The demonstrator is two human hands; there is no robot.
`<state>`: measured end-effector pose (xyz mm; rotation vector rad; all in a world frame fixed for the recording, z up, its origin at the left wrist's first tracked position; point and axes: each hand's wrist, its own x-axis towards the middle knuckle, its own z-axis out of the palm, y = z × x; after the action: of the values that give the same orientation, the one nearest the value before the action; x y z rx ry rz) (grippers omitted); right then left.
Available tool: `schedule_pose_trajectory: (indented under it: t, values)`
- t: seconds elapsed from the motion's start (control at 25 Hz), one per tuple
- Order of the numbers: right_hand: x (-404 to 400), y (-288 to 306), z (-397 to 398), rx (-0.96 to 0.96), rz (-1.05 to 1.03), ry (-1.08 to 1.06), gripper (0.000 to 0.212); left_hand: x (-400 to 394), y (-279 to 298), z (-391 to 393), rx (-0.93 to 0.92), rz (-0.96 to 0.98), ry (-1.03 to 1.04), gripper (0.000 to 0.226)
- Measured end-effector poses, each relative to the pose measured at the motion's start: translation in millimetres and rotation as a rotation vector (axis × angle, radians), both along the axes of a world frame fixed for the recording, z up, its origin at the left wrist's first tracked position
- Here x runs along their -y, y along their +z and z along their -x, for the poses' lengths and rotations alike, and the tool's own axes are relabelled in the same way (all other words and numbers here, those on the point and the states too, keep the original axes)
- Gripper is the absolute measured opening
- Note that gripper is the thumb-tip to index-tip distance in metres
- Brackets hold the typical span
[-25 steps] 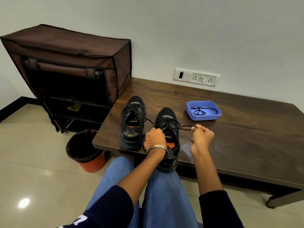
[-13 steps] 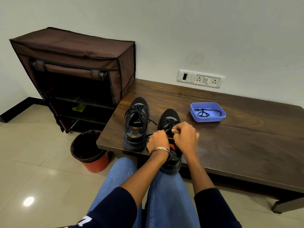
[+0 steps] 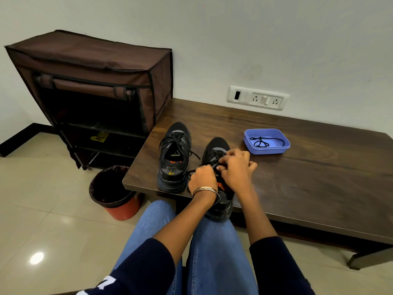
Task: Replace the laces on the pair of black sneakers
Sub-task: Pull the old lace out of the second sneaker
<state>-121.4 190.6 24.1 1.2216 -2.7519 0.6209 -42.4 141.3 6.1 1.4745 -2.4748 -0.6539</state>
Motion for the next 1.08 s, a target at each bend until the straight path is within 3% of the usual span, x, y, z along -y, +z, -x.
schedule_pose_trajectory:
  t: [0.08, 0.2, 0.28, 0.36, 0.44, 0.52, 0.6, 0.72, 0.88, 1.0, 1.08]
  values:
    - [7, -5, -5, -0.162, -0.203, 0.034, 0.02, 0, 0, -1, 0.004, -0.008, 0.005, 0.029]
    - [6, -6, -4, -0.143, -0.126, 0.011, 0.015, 1, -1, -1, 0.007, -0.005, 0.01, 0.027]
    - [-2, -4, 0, 0.131, 0.149, -0.047, 0.012, 0, -2, 0, 0.006, 0.003, 0.01, 0.026]
    - [-13, -2, 4, 0.463, 0.605, -0.184, 0.013, 0, -3, 1, 0.003, 0.026, 0.002, 0.025]
    - [-21, 0, 6, 0.564, 1.022, -0.351, 0.017, 0, -3, 0, 0.003, 0.039, -0.003, 0.024]
    - [-23, -3, 4, 0.578, 1.123, -0.493, 0.015, -1, -3, 0, 0.007, 0.037, -0.007, 0.025]
    - [-19, -5, 2, 0.565, 0.882, -0.56, 0.02, -1, -5, 1, 0.002, 0.025, -0.003, 0.025]
    - [-14, -8, -2, 0.436, 0.403, -0.398, 0.056, 0, -4, 1, 0.002, 0.022, 0.004, 0.025]
    - [-7, -1, -3, 0.194, 0.124, -0.069, 0.028, 1, -5, 1, 0.011, 0.019, 0.001, 0.026]
    - [-5, 2, -2, 0.087, -0.036, 0.007, 0.014, 1, -4, 1, 0.01, 0.018, -0.005, 0.027]
    - [-6, -2, 0, 0.082, 0.011, -0.026, 0.01, 1, -4, 1, 0.01, 0.026, -0.007, 0.026]
